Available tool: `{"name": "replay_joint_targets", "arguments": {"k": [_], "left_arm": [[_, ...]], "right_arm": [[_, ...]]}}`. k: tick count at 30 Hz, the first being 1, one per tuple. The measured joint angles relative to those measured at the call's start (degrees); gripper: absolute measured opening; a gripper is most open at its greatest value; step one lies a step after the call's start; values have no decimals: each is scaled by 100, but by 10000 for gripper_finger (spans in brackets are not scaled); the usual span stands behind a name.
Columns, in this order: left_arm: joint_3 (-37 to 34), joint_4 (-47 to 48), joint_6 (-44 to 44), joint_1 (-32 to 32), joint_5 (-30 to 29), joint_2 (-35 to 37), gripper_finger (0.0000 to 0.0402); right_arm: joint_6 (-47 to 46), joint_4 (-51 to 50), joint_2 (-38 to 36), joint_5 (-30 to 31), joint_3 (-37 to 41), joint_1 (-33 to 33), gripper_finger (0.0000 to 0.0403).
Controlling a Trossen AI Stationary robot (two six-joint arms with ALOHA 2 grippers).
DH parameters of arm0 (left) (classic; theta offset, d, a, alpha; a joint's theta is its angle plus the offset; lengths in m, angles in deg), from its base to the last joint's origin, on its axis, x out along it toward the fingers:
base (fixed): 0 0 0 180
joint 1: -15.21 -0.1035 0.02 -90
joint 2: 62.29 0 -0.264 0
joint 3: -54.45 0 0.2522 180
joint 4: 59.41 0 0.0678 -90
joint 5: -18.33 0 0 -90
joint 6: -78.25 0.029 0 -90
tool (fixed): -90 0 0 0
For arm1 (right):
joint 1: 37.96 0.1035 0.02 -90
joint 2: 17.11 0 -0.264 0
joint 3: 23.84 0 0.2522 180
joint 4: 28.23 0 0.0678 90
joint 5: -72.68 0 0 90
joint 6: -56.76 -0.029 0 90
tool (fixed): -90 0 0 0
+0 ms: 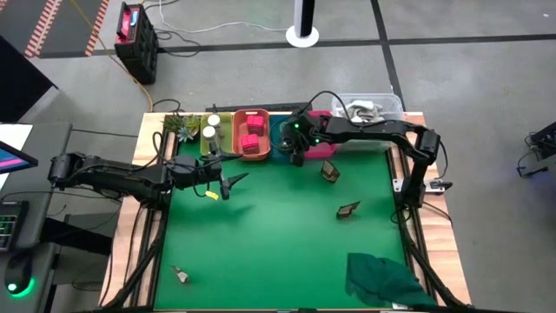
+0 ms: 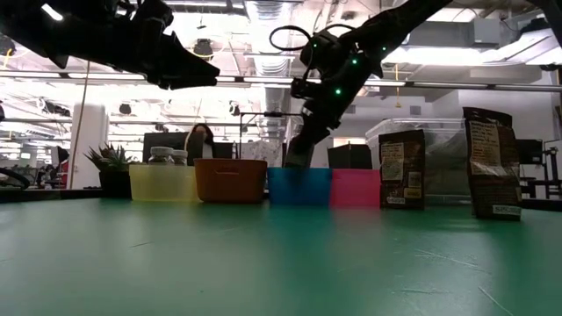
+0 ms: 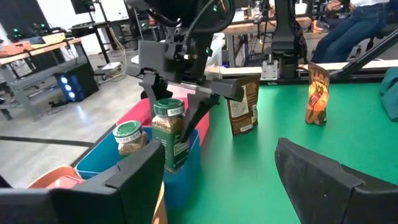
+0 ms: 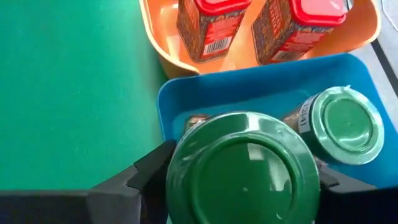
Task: Sort spices by type
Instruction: Put the green seasoning bottle into the blue bin, then put the top right brown seasoning bag into the red bin
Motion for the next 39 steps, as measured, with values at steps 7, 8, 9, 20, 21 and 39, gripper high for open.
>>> {"name": "replay_joint_targets", "arguments": {"k": [7,8,9,20,21,39], "left_arm": [[0,7,-11,0,2,2,288],[0,9,-11,0,3,1,288],[0,9,-11,0,2,1,288],[0,53,-94,0,7,0,288],[0,80,-96,0,7,1,288],[8,260,-126,0,-68,2,288]], "right_arm": [[-21,12,-7,16,0,0,266],[-23,-2,-7,17,0,0,267],[-41,-8,-7,17,0,0,267],[-3,-345,-329,161,-126,2,268],[-4,-431,-413,215,-191,2,268],[-2613,-4580,-1473,922,-326,1073,268]]}}
